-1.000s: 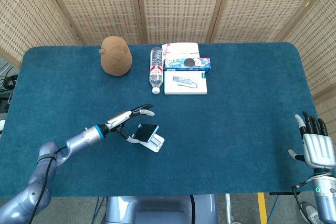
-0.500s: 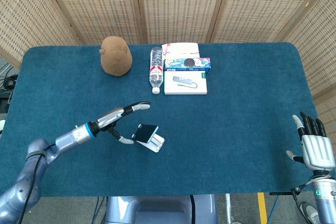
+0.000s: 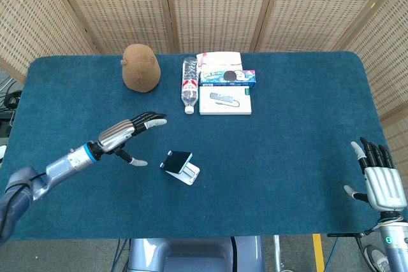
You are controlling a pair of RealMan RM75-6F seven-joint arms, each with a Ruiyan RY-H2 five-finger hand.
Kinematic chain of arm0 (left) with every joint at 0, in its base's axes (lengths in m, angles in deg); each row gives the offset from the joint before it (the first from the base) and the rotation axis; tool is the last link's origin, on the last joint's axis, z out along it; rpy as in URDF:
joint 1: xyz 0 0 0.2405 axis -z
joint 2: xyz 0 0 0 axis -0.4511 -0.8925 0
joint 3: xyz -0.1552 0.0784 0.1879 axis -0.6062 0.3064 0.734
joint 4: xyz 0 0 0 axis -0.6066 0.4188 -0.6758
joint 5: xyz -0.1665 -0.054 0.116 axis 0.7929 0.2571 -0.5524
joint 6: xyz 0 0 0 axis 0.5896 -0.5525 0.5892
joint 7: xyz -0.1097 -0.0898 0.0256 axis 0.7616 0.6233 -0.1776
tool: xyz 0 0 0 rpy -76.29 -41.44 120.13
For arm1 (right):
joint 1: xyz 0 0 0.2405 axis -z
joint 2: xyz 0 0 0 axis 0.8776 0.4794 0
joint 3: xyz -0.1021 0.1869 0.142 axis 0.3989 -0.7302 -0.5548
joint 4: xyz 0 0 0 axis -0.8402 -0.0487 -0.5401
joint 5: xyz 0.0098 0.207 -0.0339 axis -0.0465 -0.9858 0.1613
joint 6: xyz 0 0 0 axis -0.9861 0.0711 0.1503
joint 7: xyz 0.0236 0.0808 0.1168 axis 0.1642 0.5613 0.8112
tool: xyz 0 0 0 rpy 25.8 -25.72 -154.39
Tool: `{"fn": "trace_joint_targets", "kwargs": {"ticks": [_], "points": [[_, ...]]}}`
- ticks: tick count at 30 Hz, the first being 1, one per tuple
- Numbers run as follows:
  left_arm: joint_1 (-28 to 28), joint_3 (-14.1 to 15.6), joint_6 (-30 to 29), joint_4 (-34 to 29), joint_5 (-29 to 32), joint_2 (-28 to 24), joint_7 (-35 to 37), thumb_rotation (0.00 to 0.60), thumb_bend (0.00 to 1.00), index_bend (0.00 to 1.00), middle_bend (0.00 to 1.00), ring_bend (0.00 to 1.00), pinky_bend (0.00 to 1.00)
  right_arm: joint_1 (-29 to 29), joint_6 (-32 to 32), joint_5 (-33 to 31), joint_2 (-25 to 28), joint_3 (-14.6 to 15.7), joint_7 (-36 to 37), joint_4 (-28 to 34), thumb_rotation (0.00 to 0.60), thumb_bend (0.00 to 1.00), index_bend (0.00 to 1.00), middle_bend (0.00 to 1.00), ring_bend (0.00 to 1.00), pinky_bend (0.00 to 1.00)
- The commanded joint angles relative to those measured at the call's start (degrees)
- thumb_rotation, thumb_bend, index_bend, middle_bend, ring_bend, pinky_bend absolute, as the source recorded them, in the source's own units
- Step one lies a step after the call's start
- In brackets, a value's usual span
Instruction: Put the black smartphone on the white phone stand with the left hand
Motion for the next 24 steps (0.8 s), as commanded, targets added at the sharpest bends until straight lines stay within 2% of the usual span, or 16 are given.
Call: {"fn": "trace_joint_targets", "kwargs": {"ticks": [1,5,8,10,15,19,24], "points": [[-2.75,-1.38,11.75,-38.17,9.61,-22.02,-32.49,0.6,0.0,0.0,0.0,0.0,0.0,0.15,-0.24,0.65,0.35,0.29,0.79,-0.1,0.6,0.0,0.0,0.0,0.0,0.0],[-6.19,-1.18,12.59,-53.08,15.77,-31.2,-47.46,0.6,0.0,0.0,0.0,0.0,0.0,0.44,-0.7,1.51,1.11,0.55,2.93,0.09,0.6,0.0,0.0,0.0,0.0,0.0],[-10.92,-1.35,8.82,-59.11,19.42,-34.05,-55.37,0.6,0.0,0.0,0.0,0.0,0.0,0.55,-1.0,2.01,1.5,0.64,3.85,0.02,0.6,0.0,0.0,0.0,0.0,0.0],[-13.59,-1.39,6.49,-60.85,20.79,-34.44,-57.92,0.6,0.0,0.0,0.0,0.0,0.0,0.61,-1.22,2.25,1.63,0.67,4.13,0.03,0.6,0.0,0.0,0.0,0.0,0.0],[-20.85,-1.75,-0.52,-61.35,21.71,-33.06,-63.51,0.6,0.0,0.0,0.0,0.0,0.0,0.78,-1.53,2.73,1.99,0.82,4.98,0.09,0.6,0.0,0.0,0.0,0.0,0.0],[-25.78,-2.21,-4.75,-59.61,21.02,-31.19,-65.08,0.6,0.0,0.0,0.0,0.0,0.0,0.93,-1.65,2.79,2.3,0.84,5.95,-0.14,0.6,0.0,0.0,0.0,0.0,0.0],[-30.36,-2.52,-7.85,-53.5,17.96,-27.84,-63.97,0.6,0.0,0.0,0.0,0.0,0.0,1.47,-2.31,3.12,2.72,1.04,7.5,-0.59,0.6,0.0,0.0,0.0,0.0,0.0]]}}
